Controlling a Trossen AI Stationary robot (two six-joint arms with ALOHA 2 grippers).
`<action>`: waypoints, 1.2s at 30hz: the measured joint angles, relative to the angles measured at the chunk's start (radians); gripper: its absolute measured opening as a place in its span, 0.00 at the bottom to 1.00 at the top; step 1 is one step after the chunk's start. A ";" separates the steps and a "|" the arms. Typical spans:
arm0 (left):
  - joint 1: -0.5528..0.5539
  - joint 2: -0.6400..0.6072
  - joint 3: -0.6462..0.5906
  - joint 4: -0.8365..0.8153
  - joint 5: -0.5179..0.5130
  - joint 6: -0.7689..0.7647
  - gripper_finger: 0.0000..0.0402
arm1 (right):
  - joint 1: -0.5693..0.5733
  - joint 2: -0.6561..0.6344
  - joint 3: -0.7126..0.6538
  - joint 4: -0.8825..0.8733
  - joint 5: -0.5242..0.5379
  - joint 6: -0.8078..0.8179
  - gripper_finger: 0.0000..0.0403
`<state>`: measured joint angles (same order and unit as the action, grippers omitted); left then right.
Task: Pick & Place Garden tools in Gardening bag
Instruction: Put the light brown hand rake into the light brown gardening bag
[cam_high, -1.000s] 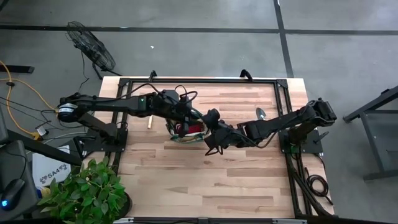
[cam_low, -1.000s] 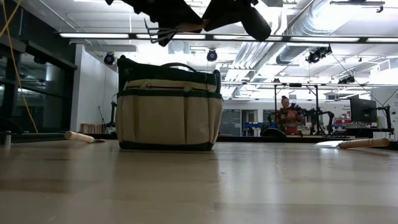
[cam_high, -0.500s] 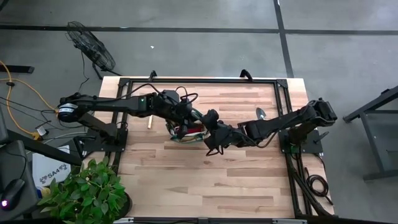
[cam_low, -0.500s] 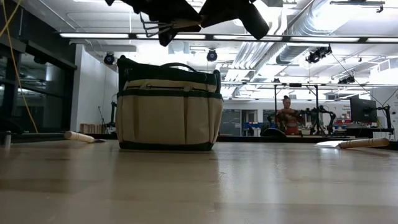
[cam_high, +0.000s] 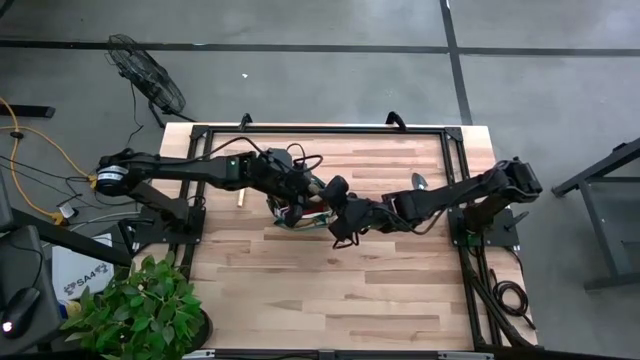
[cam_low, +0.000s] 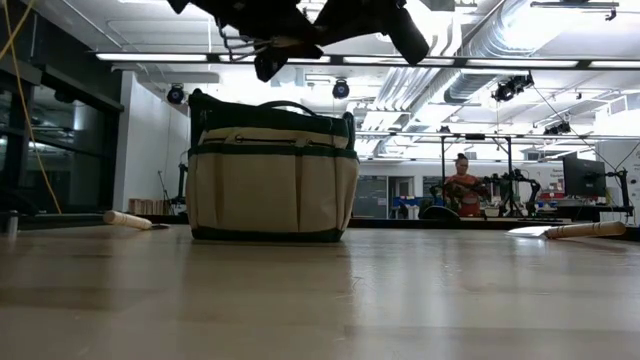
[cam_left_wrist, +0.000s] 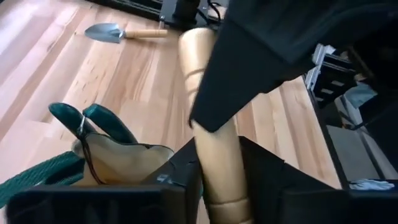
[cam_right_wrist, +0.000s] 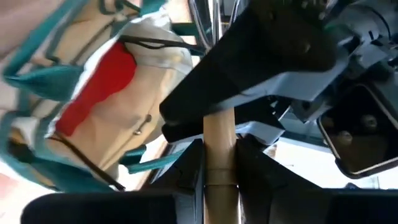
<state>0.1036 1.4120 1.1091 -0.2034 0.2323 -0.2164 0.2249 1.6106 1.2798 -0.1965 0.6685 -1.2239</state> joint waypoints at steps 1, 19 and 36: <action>0.000 0.004 0.000 0.002 0.009 -0.002 0.19 | 0.000 0.000 0.000 -0.011 -0.008 0.010 0.14; 0.001 0.025 0.000 0.019 0.044 0.038 0.14 | 0.007 0.002 -0.001 -0.002 -0.015 0.151 0.28; 0.000 -0.003 0.001 -0.014 -0.102 0.136 0.14 | 0.113 -0.023 -0.001 -0.035 0.349 0.447 0.44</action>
<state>0.1036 1.4088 1.1101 -0.2171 0.1301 -0.0808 0.3376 1.5872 1.2793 -0.2318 1.0180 -0.7774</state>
